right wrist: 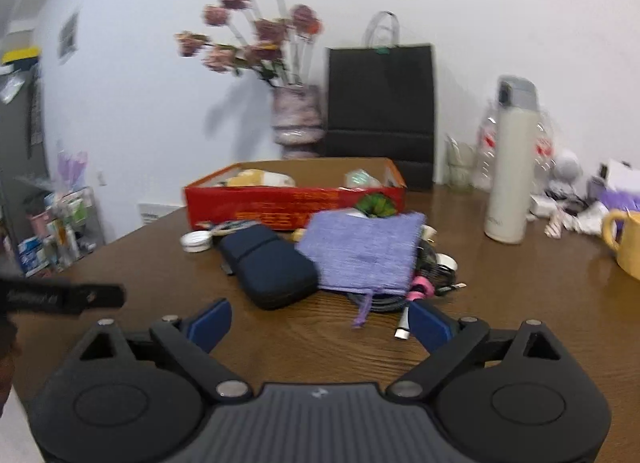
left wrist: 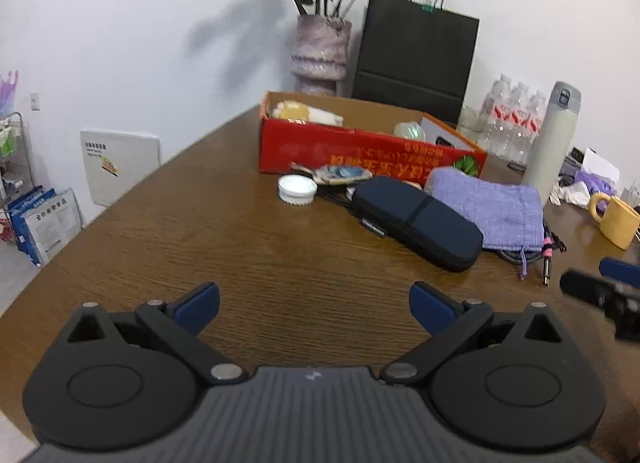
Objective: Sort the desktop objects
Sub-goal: 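Withdraw both tools from the box back over the table, then grasp the navy case with the left tool while the right grasps the lavender pouch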
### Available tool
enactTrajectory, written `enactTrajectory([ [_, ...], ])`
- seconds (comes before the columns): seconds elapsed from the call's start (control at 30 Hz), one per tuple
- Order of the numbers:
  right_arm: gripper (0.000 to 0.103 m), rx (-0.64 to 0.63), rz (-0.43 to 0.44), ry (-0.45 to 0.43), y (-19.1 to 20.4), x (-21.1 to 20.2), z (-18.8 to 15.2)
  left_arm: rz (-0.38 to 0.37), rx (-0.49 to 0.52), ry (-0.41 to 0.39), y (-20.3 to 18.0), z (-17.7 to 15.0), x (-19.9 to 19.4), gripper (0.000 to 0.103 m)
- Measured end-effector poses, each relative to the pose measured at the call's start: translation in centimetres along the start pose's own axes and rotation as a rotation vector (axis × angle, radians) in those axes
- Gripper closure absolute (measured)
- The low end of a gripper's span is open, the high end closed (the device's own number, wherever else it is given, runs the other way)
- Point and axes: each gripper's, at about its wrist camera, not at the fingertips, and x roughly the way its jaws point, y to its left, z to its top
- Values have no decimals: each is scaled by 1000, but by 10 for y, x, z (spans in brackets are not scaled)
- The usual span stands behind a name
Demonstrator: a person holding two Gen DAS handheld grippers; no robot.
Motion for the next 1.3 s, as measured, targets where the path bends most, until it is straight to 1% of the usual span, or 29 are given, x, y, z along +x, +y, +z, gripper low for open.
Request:
enactTrajectory([
  [0.1,8,1,-43,-4,-7,14,10,-43,10,27,-5,9,15,0],
  [0.17,10,7,-42,-14,-12,27,21,-58,21,40,-12,18,28,0],
  [0.23,11,38,-30,-33,-21,42,33,-54,47,41,-23,28,40,0],
  [0.27,12,63,-25,-36,-27,50,39,-62,63,35,-28,33,45,0],
  [0.33,19,124,-23,-20,-41,71,50,-86,78,36,-39,43,56,0],
  [0.43,29,167,-43,49,-59,110,59,-150,45,71,-50,52,76,0],
  [0.47,38,175,-54,67,-62,119,60,-155,23,91,-52,54,84,0],
  [0.53,51,187,-60,74,-69,133,62,-158,-2,116,-56,57,99,0],
  [0.57,67,191,-51,71,-70,136,63,-157,-14,125,-58,58,106,0],
  [0.6,78,183,-53,68,-69,138,64,-152,-32,142,-60,59,115,0],
  [0.67,84,172,-33,39,-67,139,62,-170,-52,169,-60,62,128,6],
  [0.7,90,176,1,2,-68,136,60,-168,-70,181,-61,64,133,10],
  [0.73,92,184,30,-31,-68,132,57,-174,-87,183,-61,65,136,18],
  [0.77,92,188,44,-53,-68,130,54,-182,-108,181,-60,66,137,21],
  [0.8,94,182,40,-61,-67,128,53,-171,-122,175,-61,67,137,30],
  [0.83,94,165,36,-75,-64,126,52,-160,-119,158,-61,67,135,43],
  [0.87,94,142,35,-88,-61,124,52,-158,-118,141,-61,68,133,48],
  [0.9,94,122,40,-97,-58,122,53,-162,-123,133,-60,68,130,59],
  [0.93,94,110,50,-100,-56,122,54,-159,-121,124,-59,70,127,96],
  [0.97,94,98,60,-101,-54,121,55,-125,-97,111,-60,71,124,101],
  [1.0,94,84,65,-104,-51,120,55,-102,-66,108,-60,73,120,103],
  [1.07,94,56,74,-115,-45,116,55,-124,-60,110,-52,73,116,103],
  [1.13,94,47,87,-122,-43,112,56,-96,-72,118,-40,69,110,103],
  [1.17,94,44,90,-125,-42,110,56,-80,-88,131,-35,68,109,102],
  [1.2,94,43,91,-127,-41,109,56,-75,-123,159,-29,69,108,100],
  [1.23,94,44,89,-129,-40,107,56,-70,-156,177,-27,70,108,79],
  [1.27,93,47,84,-131,-41,107,56,-57,-183,191,-30,73,109,53],
  [1.3,92,52,77,-133,-42,106,56,-56,-182,188,-37,76,110,6],
])
